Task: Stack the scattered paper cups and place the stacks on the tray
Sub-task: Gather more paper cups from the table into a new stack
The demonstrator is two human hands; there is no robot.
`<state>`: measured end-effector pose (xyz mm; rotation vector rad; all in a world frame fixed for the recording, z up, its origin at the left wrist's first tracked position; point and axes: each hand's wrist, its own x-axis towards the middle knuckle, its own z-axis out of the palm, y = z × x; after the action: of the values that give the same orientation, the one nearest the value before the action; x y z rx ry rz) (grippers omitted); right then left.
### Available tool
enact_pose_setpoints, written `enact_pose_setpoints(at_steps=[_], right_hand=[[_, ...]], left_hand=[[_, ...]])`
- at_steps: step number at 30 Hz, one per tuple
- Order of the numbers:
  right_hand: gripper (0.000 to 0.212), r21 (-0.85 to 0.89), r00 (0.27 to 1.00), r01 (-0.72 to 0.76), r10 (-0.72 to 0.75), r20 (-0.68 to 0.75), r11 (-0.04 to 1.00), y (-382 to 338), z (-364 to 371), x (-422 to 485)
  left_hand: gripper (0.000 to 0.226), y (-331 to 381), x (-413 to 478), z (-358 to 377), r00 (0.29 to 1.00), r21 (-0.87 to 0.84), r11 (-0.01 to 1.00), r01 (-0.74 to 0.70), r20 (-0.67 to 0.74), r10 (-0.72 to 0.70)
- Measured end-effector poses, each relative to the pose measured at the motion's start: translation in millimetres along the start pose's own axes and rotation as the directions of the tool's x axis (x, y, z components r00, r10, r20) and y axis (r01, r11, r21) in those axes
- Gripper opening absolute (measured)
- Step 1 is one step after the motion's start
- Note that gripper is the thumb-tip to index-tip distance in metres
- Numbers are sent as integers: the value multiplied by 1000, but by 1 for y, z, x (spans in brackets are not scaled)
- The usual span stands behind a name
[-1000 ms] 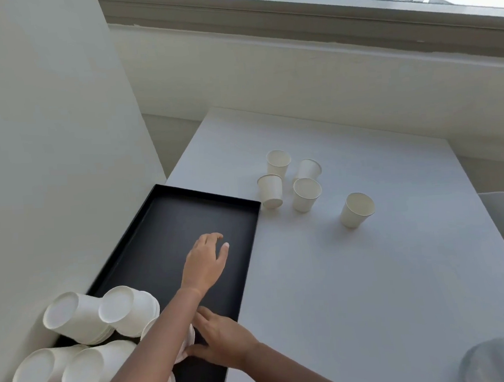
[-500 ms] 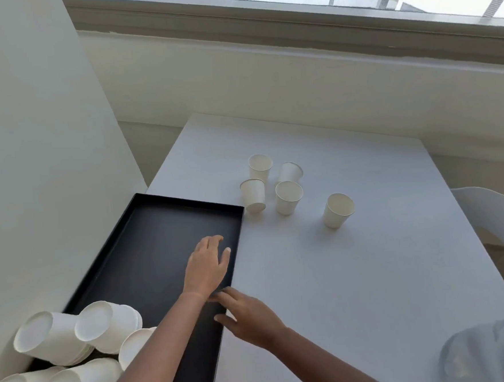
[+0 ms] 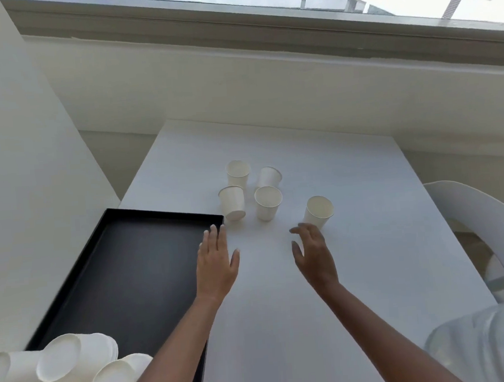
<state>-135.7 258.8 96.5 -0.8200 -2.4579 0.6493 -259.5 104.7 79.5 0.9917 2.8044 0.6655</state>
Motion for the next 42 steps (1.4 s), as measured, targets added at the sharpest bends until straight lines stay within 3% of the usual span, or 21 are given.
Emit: enact_pose_setpoints(at_steps=[5,11,18,25,31,36,39,42], right_hand=[[44,-155,979,-204,206,-7,967,27,-9,24],[54,-262,935,-322,349,63,910,49,-11,40],[35,-223,906,-387,414,90,895,56,-5,49],[26,-66,908,-416,410,-89,907,55,-8,49],[22,91,965,-117,135,-225,989,16,-10,42],[22,54,975,197,-190,-111,979,-18,-2,33],[24,64,956,294,-293,-19,954,-30,5,26],[24,131,937,339,-346,41,932,-37,10,24]], left_hand=[[65,8,9,9,998,56,996,-66,5,66],[63,14,17,13,987,63,985,-161,4,161],[64,7,20,26,988,99,983,-153,49,149],[66,4,24,30,992,141,983,-114,66,106],[71,13,25,25,993,-38,993,-114,19,115],[77,29,25,12,979,-285,938,-199,-102,176],[85,36,27,4,977,-399,894,-205,-134,164],[97,37,27,-3,988,-514,847,-131,-142,67]])
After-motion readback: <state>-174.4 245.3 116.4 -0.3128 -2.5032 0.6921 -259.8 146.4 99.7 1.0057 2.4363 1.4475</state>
